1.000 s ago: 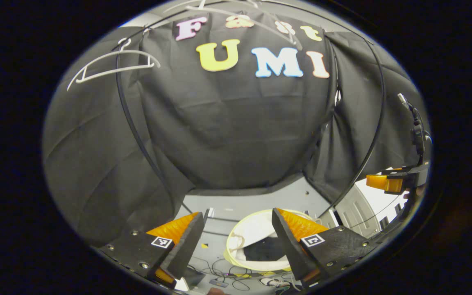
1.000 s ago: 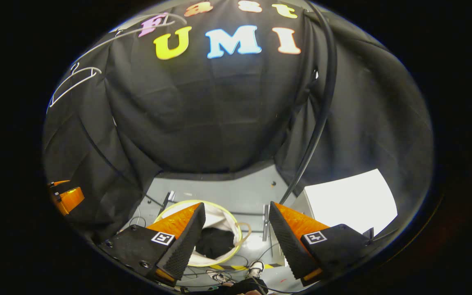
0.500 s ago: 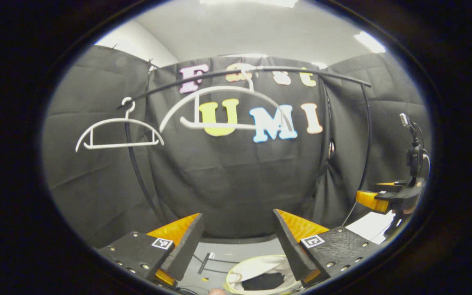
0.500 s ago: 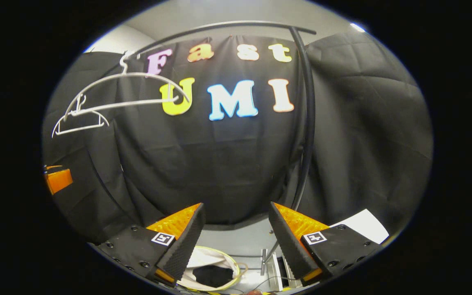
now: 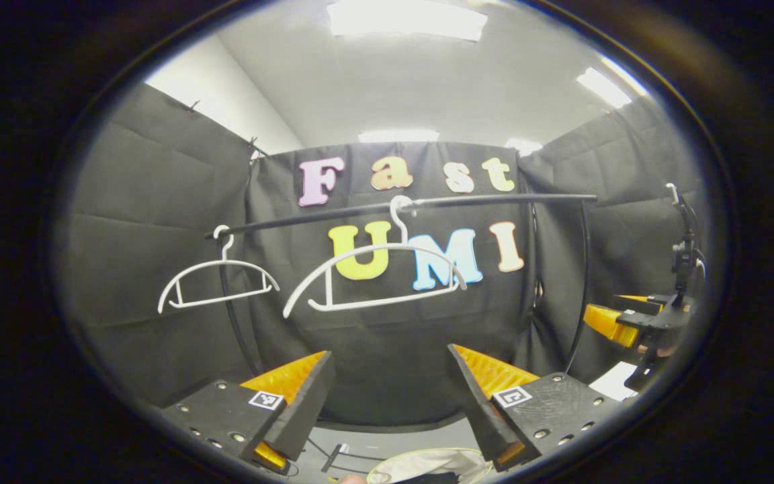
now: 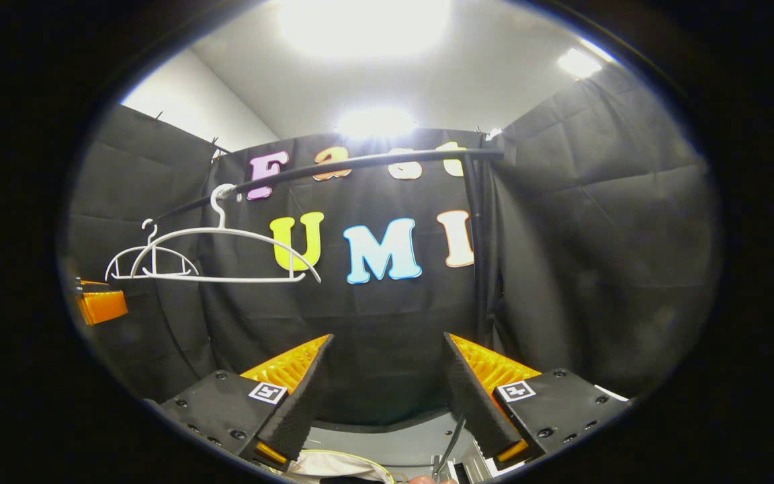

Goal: Grasp the clothes on the hanger with both hands and then place them into the laundry hamper below.

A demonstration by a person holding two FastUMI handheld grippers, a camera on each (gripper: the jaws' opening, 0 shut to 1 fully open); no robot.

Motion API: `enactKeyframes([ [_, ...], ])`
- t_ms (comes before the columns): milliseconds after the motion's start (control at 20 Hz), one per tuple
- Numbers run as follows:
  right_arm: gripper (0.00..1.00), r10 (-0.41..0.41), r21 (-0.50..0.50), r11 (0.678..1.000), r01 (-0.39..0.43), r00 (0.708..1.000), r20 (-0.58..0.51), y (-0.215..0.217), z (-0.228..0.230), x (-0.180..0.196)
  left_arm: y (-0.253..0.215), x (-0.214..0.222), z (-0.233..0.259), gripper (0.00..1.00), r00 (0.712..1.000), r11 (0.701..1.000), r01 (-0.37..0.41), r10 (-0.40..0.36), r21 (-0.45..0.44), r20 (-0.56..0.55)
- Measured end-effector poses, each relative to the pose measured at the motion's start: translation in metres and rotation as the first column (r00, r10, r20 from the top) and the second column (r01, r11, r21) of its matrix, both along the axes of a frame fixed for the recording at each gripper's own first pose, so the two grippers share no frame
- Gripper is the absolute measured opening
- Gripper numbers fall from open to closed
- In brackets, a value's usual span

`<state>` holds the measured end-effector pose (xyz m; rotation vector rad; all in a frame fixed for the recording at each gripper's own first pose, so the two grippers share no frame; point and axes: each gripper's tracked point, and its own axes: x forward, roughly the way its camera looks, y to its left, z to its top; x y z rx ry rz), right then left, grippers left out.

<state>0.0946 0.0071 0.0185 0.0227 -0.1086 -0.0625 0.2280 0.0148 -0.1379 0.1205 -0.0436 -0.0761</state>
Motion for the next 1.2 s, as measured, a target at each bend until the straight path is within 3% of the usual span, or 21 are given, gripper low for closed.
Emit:
enactKeyframes([
  [200, 0.92, -0.071, 0.001, 0.997, 0.071, 0.997, 0.021, -0.006, -0.016, -0.024, -0.004, -0.011, -0.003, 0.98, 0.999, 1.0, 0.015, -0.014, -0.019, 0.048],
  [300, 0.98, -0.056, 0.01, 0.998, 0.056, 0.998, -0.013, 0.005, -0.035, -0.031, -0.002, -0.014, -0.031, 0.98, 1.0, 0.999, 0.02, -0.02, -0.042, 0.0],
  [350, 0.93, -0.042, 0.008, 0.999, 0.042, 0.999, -0.028, 0.009, -0.04, -0.033, -0.003, -0.017, -0.039, 0.98, 1.0, 0.998, 0.023, -0.024, -0.053, -0.019],
  [400, 0.98, -0.036, 0.003, 0.999, 0.036, 0.999, -0.037, 0.01, -0.042, -0.031, -0.006, -0.018, -0.045, 0.98, 0.999, 0.998, 0.031, -0.033, -0.057, -0.033],
  [700, 0.98, -0.029, 0.031, 0.999, 0.03, 0.999, -0.029, 0.012, -0.042, -0.032, 0.001, -0.027, -0.046, 0.98, 0.999, 0.996, 0.041, -0.041, -0.081, -0.001],
  [900, 0.98, -0.054, 0.034, 0.998, 0.054, 0.998, -0.016, 0.008, -0.041, -0.034, -0.009, -0.035, -0.053, 0.99, 0.993, 0.984, 0.119, -0.119, -0.134, 0.011],
  [1200, 0.98, -0.026, 0.023, 0.999, 0.027, 0.999, -0.041, 0.023, -0.044, -0.032, -0.005, -0.033, -0.074, 0.98, 0.995, 0.993, 0.094, -0.095, -0.078, -0.01],
])
